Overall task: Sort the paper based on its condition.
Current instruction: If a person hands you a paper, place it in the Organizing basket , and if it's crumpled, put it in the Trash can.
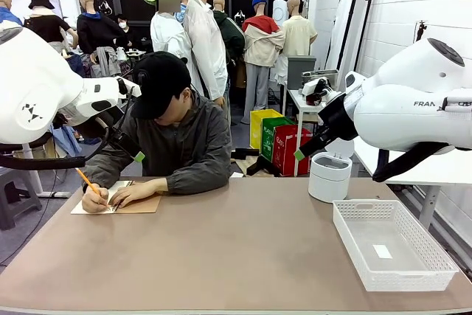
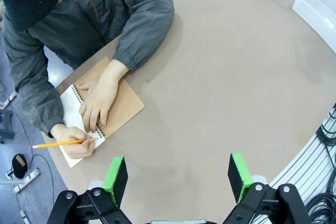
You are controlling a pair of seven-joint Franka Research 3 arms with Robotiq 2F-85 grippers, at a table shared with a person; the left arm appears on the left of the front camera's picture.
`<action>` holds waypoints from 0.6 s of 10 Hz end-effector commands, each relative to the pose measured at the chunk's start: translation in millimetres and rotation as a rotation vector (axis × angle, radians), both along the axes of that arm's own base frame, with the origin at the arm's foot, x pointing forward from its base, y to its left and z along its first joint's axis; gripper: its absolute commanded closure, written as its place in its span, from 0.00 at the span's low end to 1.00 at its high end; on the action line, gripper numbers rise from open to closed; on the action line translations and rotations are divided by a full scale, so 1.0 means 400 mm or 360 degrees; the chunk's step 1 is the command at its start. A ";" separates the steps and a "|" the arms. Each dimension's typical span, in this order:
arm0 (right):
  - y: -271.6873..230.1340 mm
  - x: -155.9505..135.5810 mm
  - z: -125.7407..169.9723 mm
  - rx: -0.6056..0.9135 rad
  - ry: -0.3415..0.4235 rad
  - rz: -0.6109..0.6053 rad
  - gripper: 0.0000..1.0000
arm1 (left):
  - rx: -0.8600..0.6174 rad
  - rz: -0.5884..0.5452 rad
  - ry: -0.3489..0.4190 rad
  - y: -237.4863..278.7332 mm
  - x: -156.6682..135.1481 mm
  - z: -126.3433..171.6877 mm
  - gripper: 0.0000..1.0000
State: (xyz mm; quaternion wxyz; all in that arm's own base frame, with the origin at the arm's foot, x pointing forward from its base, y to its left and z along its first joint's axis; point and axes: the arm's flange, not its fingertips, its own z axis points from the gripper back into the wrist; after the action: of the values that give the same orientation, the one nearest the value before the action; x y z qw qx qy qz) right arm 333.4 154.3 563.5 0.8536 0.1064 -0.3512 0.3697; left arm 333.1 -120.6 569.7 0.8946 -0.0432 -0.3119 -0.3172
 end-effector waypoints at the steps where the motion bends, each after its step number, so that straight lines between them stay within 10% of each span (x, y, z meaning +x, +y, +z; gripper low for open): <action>1: 0.000 0.000 0.000 0.0006 0.0003 0.0004 0.00 | 0.0007 0.0002 0.0000 0.002 0.000 0.002 0.00; 6: 0.000 0.000 0.000 0.0006 0.0003 0.0004 0.00 | 0.0007 0.0002 0.0000 0.002 0.000 0.002 0.00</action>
State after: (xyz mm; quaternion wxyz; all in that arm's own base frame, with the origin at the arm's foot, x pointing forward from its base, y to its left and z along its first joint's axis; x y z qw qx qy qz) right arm 333.4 154.3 563.5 0.8536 0.1064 -0.3512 0.3697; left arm 333.1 -120.6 569.7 0.8946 -0.0432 -0.3119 -0.3171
